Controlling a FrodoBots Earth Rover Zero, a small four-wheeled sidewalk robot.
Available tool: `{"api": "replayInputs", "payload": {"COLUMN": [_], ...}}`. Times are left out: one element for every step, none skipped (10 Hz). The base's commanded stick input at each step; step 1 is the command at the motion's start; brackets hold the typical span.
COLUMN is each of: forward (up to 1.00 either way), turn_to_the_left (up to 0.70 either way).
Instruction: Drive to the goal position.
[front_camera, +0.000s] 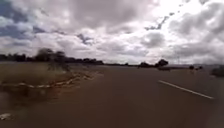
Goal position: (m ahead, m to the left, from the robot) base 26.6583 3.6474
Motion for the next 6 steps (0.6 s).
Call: {"api": "replayInputs", "payload": {"forward": [0.81,0.81,0.81,0.81,0.81,0.81], "turn_to_the_left": [0.0,0.0,0.0,0.0,0.0,0.0]}}
